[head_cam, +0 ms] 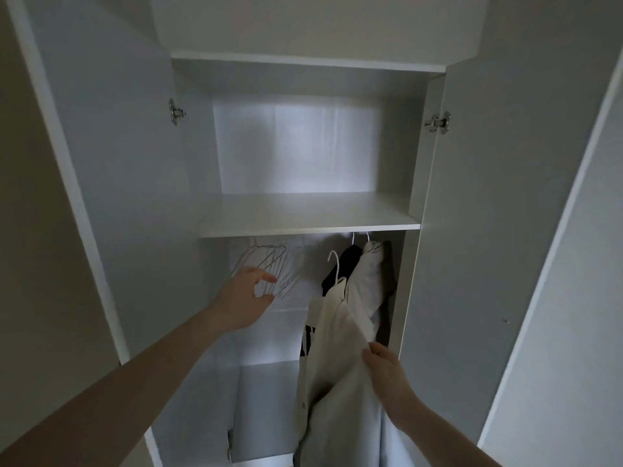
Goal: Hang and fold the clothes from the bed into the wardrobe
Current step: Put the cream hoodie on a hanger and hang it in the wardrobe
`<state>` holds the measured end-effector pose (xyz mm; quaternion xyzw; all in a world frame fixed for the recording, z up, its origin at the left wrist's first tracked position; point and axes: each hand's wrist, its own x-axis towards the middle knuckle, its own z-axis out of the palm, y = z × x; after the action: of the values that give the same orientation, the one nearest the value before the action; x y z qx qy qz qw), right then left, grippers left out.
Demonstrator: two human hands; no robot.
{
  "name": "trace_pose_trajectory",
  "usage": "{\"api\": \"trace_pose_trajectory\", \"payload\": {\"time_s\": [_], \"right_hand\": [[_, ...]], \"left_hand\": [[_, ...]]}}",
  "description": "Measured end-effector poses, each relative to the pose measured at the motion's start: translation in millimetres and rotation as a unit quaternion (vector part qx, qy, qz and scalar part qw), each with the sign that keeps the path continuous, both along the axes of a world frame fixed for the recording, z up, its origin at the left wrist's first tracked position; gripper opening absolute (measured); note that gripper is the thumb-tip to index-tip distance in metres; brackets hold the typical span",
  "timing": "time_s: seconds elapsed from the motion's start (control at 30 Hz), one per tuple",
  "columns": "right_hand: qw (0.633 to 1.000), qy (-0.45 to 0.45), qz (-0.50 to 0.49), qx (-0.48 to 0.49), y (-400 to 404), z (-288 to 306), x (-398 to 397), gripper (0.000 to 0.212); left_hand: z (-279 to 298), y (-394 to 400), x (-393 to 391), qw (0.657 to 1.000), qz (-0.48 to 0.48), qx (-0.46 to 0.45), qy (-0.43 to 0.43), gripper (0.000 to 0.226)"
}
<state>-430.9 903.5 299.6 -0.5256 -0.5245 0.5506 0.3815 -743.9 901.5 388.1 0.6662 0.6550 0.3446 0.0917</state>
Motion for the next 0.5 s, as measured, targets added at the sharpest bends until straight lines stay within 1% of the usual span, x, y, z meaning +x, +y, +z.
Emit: {"api": "trace_pose_trajectory", "payload": {"time_s": [0.1, 0.17, 0.27, 0.33, 0.4, 0.5], "right_hand": [[1.0, 0.014, -0.009, -0.004, 34, -4, -31, 0.024], [1.0, 0.009, -0.005, -0.017, 50, -9, -50, 0.019], [0.999, 0.026, 0.013, -0.037, 70, -14, -77, 0.013], [0.998, 0.035, 0.016, -0.046, 94, -18, -96, 0.013], [0.998, 0.037, 0.027, -0.051, 111, -17, -108, 0.014], [0.998, 0.038, 0.032, -0.05, 146, -20, -124, 0.012]], "left_hand": [[9, 44, -17, 1.0, 0.009, 0.017, -0.001, 0.032], [12, 67, -22, 0.999, 0.012, 0.035, -0.007, 0.035], [15, 100, -33, 0.999, 0.007, 0.044, -0.001, 0.034], [22, 128, -42, 0.998, 0.0, 0.057, -0.005, 0.036], [30, 148, -45, 0.997, -0.013, 0.076, 0.006, 0.034], [38, 182, -55, 0.996, -0.006, 0.089, 0.032, 0.031]]}}
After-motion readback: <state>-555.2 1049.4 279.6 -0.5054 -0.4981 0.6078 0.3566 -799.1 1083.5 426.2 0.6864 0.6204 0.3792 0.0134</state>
